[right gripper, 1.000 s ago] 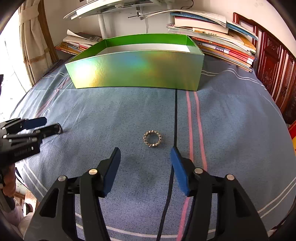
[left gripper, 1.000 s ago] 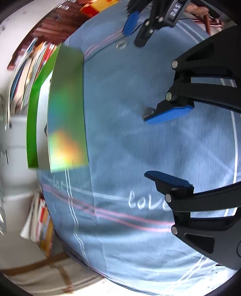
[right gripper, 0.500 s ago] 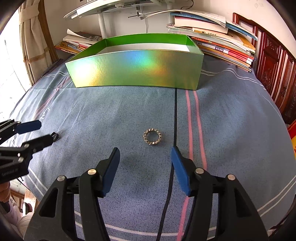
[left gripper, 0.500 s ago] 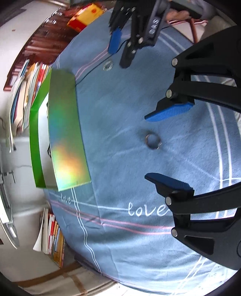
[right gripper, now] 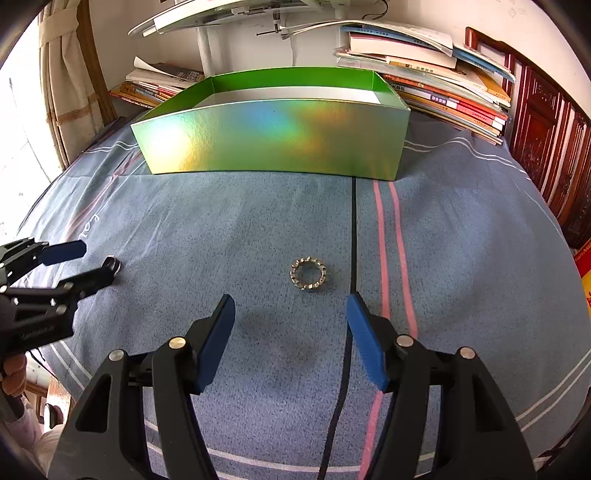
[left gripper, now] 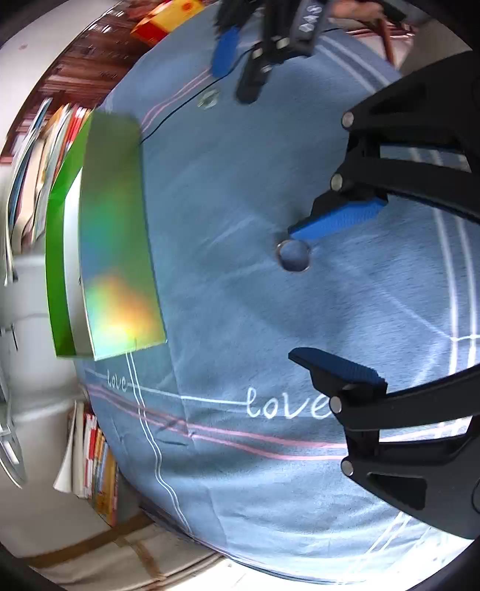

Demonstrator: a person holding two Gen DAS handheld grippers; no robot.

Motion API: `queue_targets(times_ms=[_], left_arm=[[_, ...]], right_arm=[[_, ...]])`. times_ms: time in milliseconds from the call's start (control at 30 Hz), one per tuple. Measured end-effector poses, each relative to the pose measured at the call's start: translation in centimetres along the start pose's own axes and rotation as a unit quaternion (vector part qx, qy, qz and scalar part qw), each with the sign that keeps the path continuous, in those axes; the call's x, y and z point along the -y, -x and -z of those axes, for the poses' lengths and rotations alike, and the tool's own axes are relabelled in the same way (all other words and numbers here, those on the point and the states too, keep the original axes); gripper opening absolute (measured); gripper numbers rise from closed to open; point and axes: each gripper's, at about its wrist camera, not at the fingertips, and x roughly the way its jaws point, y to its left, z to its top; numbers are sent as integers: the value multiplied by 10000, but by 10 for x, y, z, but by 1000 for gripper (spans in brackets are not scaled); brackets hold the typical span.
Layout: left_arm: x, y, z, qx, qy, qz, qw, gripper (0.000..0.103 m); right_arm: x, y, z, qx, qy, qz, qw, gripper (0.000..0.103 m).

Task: Organize jewelry

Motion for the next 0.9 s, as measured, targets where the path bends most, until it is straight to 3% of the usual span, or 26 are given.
queue_targets(times_ms=[267, 367, 567, 900], left_arm=[[13, 10, 1, 25, -101, 348, 9993, 55], [17, 10, 1, -17, -140, 389, 9991, 43], [13, 7, 3, -115, -19, 493, 9987, 33], [19, 2, 0, 38, 65, 419, 9991, 32]], right_arm=[[3, -9, -10, 65, -40, 164, 9998, 60], [2, -14, -15, 135, 13, 348, 9993, 48], [-5, -14, -16, 174, 105, 232, 9995, 24], [-8, -15, -16, 205, 130, 204, 9995, 25]])
